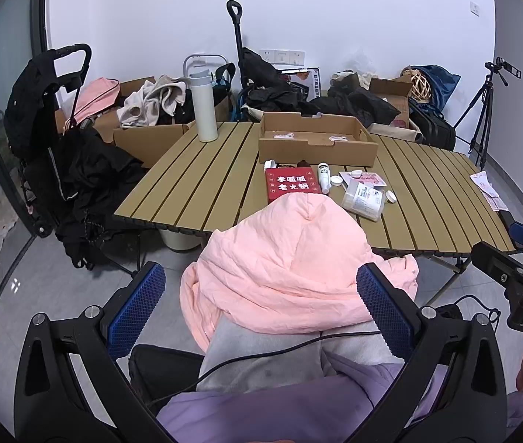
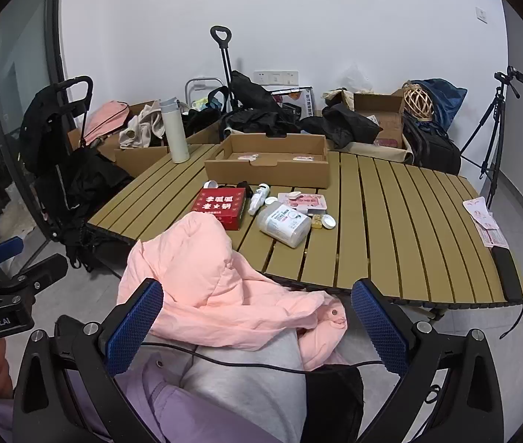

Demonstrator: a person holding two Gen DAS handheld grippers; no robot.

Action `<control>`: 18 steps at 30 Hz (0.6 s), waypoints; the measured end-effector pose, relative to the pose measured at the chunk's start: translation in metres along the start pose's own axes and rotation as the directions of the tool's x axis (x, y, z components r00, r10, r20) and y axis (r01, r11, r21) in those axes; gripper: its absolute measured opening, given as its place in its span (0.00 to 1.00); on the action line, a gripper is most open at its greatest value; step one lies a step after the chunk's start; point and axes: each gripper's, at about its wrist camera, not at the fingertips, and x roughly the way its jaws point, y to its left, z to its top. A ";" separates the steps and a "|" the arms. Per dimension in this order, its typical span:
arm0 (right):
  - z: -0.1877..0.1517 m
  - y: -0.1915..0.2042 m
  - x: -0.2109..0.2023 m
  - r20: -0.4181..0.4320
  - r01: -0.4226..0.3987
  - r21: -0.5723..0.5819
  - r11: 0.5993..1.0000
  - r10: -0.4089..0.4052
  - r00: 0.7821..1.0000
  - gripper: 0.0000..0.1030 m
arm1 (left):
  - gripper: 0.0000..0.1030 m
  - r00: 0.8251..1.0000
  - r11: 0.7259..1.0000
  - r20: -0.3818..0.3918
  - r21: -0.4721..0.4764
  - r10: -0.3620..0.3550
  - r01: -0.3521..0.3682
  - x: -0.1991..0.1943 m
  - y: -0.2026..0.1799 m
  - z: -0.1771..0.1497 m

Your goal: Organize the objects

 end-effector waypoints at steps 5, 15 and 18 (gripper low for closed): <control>-0.001 0.001 0.002 -0.009 -0.006 -0.005 1.000 0.006 1.000 1.00 | 1.00 1.000 1.000 -0.004 -0.003 -0.002 0.002 0.001 0.000 -0.001; -0.001 0.000 0.002 -0.002 -0.007 0.000 1.000 0.007 1.000 1.00 | 1.00 1.000 1.000 -0.002 -0.003 0.000 0.000 0.003 0.000 -0.004; -0.002 0.000 0.002 -0.005 -0.014 0.001 1.000 0.014 1.000 1.00 | 1.00 1.000 1.000 -0.008 -0.004 -0.001 0.001 0.003 0.000 -0.004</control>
